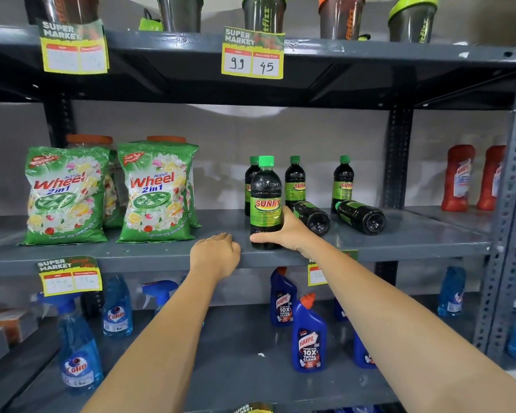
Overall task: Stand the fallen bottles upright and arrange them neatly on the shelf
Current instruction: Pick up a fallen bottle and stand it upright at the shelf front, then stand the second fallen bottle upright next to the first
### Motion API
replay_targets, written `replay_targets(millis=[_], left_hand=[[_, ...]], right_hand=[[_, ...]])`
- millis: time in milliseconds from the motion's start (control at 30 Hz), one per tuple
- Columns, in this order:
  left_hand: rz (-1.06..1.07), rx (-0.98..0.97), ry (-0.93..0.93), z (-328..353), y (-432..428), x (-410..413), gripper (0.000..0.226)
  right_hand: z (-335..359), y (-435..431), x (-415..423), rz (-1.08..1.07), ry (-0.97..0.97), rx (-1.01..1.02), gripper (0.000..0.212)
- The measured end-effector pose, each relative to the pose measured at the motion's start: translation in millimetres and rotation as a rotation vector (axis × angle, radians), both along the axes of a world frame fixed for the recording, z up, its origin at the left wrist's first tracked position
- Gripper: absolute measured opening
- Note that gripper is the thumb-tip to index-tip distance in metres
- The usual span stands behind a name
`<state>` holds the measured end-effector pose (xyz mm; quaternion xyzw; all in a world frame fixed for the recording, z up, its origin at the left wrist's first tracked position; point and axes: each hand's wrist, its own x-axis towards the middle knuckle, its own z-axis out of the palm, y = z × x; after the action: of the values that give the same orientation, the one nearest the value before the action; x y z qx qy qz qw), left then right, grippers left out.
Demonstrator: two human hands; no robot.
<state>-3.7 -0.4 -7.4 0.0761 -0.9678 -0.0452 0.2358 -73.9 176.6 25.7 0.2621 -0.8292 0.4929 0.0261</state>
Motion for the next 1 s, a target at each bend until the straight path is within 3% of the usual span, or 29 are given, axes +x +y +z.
replay_targets(millis=[100,233,300,367,467,600,767,933,1000], left_hand=[[-0.033,0.044,0.148,-1.5,-0.7,4.4,0.034],[-0.106,0.036,0.596,-4.9,25.0,27.0,0.031],[-0.263,-0.028,0.626,-10.5,57.5,36.7,0.027],[-0.414,-0.115,0.533,-17.3,93.1,34.5,0.026],[-0.466,-0.186,0.452,-30.9,132.7,14.2,0.035],[-0.329,-0.167,0.419,-37.5,156.6,-3.1,0.053],[-0.266,-0.124,0.448,-45.0,163.8,-8.4,0.042],[-0.236,-0.035,0.475,-49.9,171.6,-12.6,0.041],[-0.246,-0.019,0.475,-50.8,171.5,-13.5,0.041]], right_hand=[[13.8,14.3,7.0,-0.053,0.011,-0.137,0.113],[41.5,52.1,-4.9,-0.395,0.254,-0.408,0.044],[49.7,73.5,-19.7,-0.520,0.318,-0.299,0.025],[52.0,89.5,-36.8,-0.562,0.299,-0.145,0.019],[47.2,97.1,-55.6,-0.557,0.211,0.075,0.023],[44.5,92.7,-63.1,-0.490,0.148,0.268,0.044],[44.8,79.3,-61.5,-0.330,-0.034,0.412,0.069],[50.1,59.9,-67.0,-0.344,-0.186,0.486,0.108],[52.6,54.7,-72.0,-0.363,-0.186,0.512,0.103]])
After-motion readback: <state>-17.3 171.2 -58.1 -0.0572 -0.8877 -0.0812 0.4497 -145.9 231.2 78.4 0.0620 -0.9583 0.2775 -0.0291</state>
